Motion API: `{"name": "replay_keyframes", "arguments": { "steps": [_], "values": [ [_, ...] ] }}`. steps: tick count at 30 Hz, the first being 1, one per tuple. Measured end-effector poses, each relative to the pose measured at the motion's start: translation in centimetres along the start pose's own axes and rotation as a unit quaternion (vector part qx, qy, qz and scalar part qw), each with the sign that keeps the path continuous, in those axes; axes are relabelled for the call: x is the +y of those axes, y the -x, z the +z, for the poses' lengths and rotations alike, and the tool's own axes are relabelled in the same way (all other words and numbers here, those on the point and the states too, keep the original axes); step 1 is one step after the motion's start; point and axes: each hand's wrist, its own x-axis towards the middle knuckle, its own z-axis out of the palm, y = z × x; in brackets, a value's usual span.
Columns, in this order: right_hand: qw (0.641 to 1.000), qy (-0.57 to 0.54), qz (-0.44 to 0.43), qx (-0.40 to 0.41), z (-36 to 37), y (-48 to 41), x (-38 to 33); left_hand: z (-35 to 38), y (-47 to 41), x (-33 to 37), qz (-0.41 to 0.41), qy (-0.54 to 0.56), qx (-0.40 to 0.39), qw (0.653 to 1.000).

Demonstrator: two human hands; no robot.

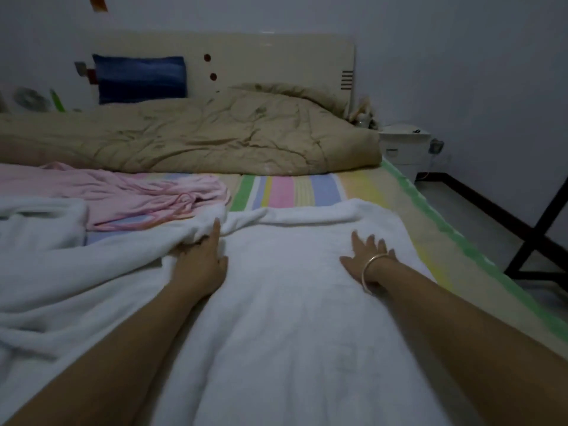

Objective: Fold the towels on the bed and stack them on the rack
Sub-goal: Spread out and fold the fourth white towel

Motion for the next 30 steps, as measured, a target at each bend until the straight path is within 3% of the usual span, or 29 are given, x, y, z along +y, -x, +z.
{"name": "replay_keyframes", "arguments": {
  "steps": [3, 8, 16, 19, 24, 27, 30],
  "values": [
    [0.997, 0.068, -0.008, -0.017, 1.7, 2.0, -0.4, 2.0, 2.0, -0.3, 0.03, 0.019, 0.053, 0.998],
    [0.994, 0.082, -0.024, -0.062, 1.7, 8.2, -0.1, -1.0, 8.6, 2.2, 0.03, -0.073, -0.133, 0.988],
    [0.979, 0.107, -0.136, -0.112, 3.5, 24.5, 3.0, -7.0, 24.3, 4.0, 0.121, -0.026, -0.21, 0.97],
    [0.97, 0.136, -0.164, -0.113, 3.7, 30.9, 4.8, -8.5, 30.4, 3.3, 0.139, 0.024, -0.19, 0.972],
    [0.97, 0.041, -0.233, -0.062, 3.8, 40.0, 7.7, -10.8, 37.3, 2.5, 0.136, 0.19, 0.016, 0.972],
    [0.955, -0.086, -0.282, 0.0, 3.5, 43.1, 9.0, -13.0, 39.6, 2.4, 0.162, 0.175, 0.03, 0.971],
    [0.934, -0.078, -0.341, 0.069, 4.0, 46.0, 9.4, -14.4, 41.2, 1.4, 0.197, 0.141, 0.046, 0.969]
  ]
}}
